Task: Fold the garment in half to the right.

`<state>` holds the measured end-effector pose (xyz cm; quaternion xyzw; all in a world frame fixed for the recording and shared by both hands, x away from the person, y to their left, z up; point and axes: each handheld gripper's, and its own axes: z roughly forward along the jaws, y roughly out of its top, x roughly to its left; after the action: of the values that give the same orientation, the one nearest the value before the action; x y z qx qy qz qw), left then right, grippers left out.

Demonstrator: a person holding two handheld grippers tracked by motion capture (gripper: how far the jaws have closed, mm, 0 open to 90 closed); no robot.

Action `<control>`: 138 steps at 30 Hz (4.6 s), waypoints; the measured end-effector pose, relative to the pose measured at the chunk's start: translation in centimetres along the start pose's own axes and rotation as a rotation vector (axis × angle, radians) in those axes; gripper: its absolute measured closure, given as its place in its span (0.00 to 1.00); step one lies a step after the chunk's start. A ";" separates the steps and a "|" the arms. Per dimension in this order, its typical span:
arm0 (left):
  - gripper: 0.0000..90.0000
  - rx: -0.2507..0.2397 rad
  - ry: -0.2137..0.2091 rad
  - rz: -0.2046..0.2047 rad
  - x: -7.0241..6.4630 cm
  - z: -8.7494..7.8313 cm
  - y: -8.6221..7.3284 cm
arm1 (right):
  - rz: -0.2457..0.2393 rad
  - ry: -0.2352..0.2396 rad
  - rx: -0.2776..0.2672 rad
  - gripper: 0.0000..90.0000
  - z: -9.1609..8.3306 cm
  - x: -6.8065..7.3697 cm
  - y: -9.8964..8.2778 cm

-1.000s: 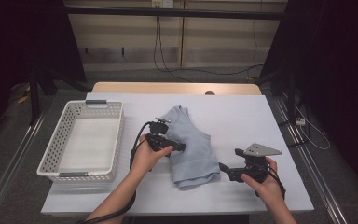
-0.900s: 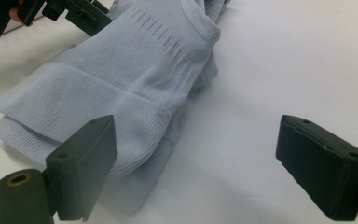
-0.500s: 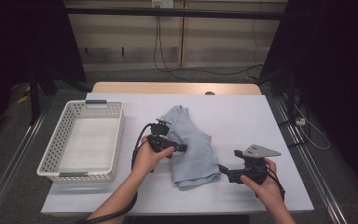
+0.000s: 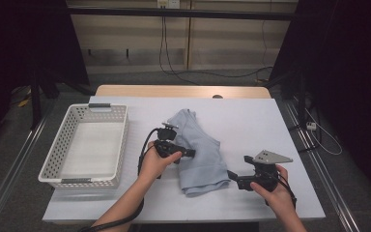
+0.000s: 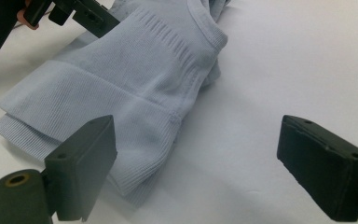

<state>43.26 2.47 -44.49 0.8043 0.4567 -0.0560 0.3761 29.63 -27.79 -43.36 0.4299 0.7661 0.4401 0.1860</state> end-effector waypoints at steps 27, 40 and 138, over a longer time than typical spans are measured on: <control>0.23 -0.002 -0.108 -0.078 0.0 0.6 0.2 | 0.003 -0.006 -0.001 0.13 -0.3 -0.2 -0.3; 0.31 -0.020 -0.124 -0.072 -0.5 0.6 0.4 | 0.002 -0.009 -0.002 0.13 -0.4 -0.2 -0.3; 0.09 -0.058 -0.058 -0.153 0.8 0.1 0.1 | -0.010 0.012 -0.006 0.13 0.2 0.0 0.1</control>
<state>43.81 2.94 -44.89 0.7539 0.5071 -0.0945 0.4069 29.81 -27.64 -43.44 0.4229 0.7680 0.4440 0.1849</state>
